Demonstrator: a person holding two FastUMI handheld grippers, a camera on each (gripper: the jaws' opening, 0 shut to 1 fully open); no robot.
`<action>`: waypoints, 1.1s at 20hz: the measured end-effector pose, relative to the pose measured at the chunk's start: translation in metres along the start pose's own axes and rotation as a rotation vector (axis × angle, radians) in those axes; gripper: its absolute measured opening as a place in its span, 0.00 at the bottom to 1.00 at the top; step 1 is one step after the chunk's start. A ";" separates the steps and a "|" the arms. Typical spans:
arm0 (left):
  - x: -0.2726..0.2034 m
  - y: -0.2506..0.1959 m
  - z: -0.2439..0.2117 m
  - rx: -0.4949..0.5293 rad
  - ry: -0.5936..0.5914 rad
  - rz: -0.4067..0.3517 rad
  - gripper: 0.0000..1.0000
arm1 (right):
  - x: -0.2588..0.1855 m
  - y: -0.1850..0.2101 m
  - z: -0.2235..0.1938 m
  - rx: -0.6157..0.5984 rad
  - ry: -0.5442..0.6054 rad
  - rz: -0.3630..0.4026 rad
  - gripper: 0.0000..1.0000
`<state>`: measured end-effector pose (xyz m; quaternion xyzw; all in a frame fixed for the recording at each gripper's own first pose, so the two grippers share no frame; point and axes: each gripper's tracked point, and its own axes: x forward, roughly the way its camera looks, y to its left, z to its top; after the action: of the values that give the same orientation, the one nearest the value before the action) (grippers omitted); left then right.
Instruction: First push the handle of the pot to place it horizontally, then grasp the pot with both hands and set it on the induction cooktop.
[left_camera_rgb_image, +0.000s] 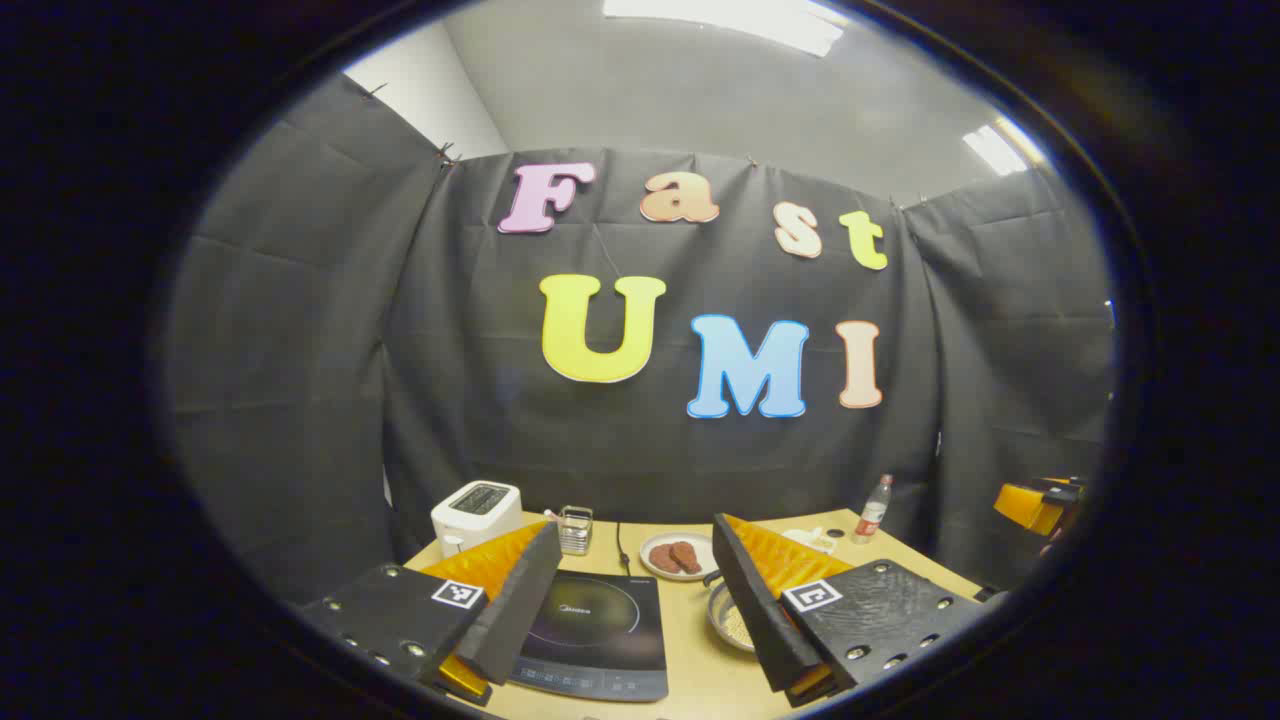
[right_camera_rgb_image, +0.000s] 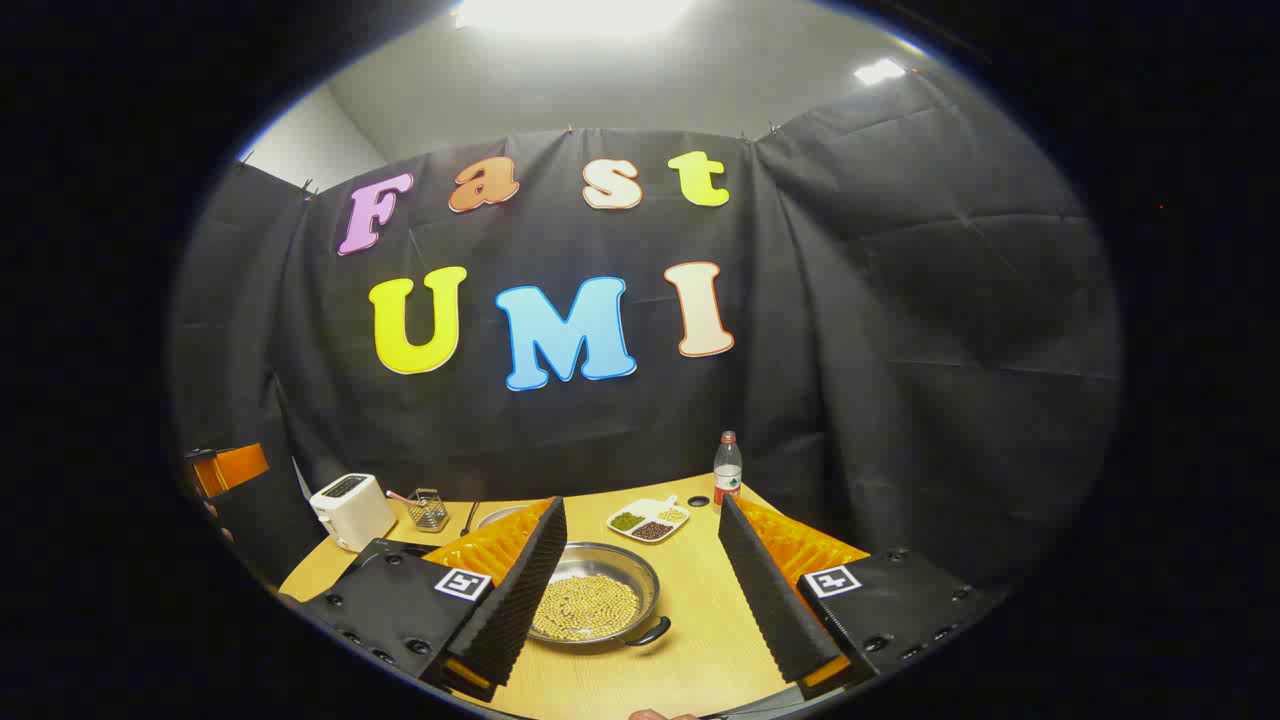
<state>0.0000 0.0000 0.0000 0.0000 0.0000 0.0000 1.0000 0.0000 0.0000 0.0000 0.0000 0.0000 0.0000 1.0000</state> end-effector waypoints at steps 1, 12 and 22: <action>0.000 -0.002 -0.002 0.002 0.005 -0.002 0.92 | -0.001 0.004 -0.003 0.001 0.006 0.008 0.98; -0.013 -0.017 -0.041 -0.015 0.061 -0.033 0.88 | -0.006 0.002 -0.010 -0.008 0.024 -0.001 0.98; -0.008 -0.026 -0.036 0.034 0.031 -0.061 0.88 | -0.002 0.008 -0.014 -0.009 0.053 0.005 0.98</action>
<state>-0.0080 -0.0256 -0.0360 0.0171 0.0152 -0.0304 0.9993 -0.0017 0.0080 -0.0143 -0.0044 0.0267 0.0024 0.9996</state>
